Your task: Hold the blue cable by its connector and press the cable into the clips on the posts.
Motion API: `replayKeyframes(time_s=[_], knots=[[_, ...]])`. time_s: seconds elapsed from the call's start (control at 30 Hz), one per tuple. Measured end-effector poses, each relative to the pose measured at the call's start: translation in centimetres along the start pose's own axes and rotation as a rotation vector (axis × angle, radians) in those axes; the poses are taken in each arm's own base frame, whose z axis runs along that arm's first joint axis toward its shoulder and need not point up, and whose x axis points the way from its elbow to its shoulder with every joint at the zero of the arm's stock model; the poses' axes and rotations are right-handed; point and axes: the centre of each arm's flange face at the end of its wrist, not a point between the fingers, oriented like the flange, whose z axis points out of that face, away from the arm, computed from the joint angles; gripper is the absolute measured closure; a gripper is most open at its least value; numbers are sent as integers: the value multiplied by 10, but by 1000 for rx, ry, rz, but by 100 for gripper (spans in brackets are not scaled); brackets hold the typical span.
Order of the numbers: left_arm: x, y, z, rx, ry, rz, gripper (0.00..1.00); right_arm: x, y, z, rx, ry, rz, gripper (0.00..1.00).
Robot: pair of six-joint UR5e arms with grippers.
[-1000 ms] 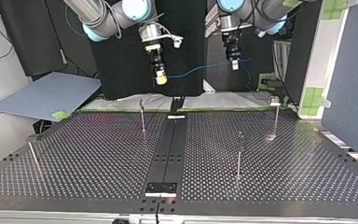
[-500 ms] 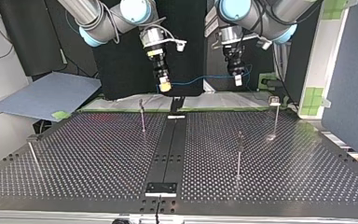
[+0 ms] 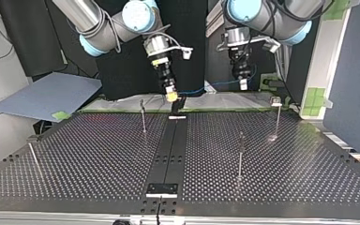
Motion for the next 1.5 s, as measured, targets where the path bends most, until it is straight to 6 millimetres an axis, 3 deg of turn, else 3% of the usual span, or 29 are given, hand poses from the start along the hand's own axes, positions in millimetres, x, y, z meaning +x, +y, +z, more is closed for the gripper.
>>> replayKeyframes(time_s=[0.23, 0.4, 0.67, 0.93, 1.2, 1.37, 1.5], knots=[[-9, -2, 8, 17, -2, -21, 100, 14, -3, 13, 9, 22, 22, 100], [-38, 3, 26, 19, -33, -47, 100, 21, -3, 19, 11, 23, 27, 100], [-55, 14, 59, 18, -12, -106, 100, 23, -2, 22, 7, 16, 26, 100], [-60, 38, 70, -11, 27, -105, 100, 26, -9, 36, 16, 16, 29, 100], [-93, 66, 80, -92, -17, -111, 100, 41, -15, 54, 22, 31, 34, 100], [-117, 71, 82, -102, -48, -120, 100, 47, -18, 61, 22, 44, 49, 100], [-124, 69, 85, -82, -55, -125, 100, 48, -19, 63, 24, 46, 54, 100]])
